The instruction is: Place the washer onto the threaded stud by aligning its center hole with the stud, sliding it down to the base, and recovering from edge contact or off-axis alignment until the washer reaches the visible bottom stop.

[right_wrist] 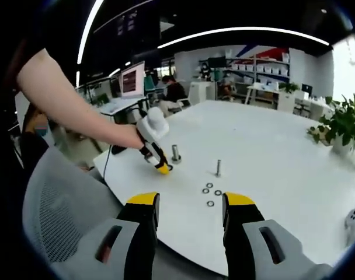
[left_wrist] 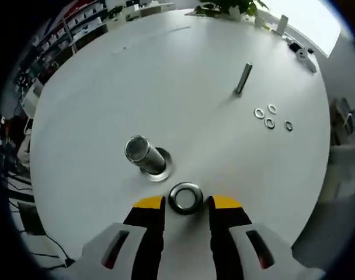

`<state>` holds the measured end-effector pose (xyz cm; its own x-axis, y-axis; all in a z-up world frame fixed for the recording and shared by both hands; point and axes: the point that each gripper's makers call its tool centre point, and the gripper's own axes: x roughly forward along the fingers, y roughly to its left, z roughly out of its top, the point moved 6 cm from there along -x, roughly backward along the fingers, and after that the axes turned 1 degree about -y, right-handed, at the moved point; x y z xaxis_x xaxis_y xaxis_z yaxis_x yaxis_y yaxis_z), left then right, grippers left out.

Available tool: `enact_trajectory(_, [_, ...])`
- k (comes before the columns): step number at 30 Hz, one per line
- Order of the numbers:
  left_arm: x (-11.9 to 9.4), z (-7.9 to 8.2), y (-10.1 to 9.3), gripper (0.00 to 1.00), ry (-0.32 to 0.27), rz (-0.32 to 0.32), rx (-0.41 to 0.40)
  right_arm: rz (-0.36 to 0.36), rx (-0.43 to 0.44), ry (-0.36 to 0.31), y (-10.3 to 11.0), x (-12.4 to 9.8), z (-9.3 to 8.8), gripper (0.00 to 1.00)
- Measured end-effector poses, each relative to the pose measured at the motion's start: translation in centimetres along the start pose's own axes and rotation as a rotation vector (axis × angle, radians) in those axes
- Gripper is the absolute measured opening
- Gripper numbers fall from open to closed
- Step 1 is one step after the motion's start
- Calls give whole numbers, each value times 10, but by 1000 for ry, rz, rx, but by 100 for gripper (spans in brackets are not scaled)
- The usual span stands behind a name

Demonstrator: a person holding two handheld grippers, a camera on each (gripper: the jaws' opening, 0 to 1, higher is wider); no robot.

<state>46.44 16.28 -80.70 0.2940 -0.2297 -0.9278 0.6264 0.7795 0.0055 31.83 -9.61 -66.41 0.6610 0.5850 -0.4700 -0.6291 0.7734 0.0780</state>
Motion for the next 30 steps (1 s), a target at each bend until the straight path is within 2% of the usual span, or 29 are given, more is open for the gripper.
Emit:
enact_trajectory(4, [1, 2, 1, 27, 22, -2, -1, 3, 6, 0, 0, 0, 0, 45])
enact_trajectory(7, [1, 4, 1, 21, 34, -15, 28, 8, 3, 1, 1, 0, 0, 45])
enact_trajectory(14, [1, 6, 1, 21, 88, -25, 60, 11, 9, -3, 2, 1, 1, 45])
enact_trajectory(20, [2, 10, -1, 21, 168, -31, 87, 9, 7, -5, 2, 0, 1, 45])
enact_trajectory(26, [2, 8, 1, 20, 167, -27, 74, 9, 4, -2, 2, 1, 1, 45])
enact_trajectory(30, [1, 5, 2, 20, 123, -17, 50, 9, 7, -4, 2, 0, 1, 45])
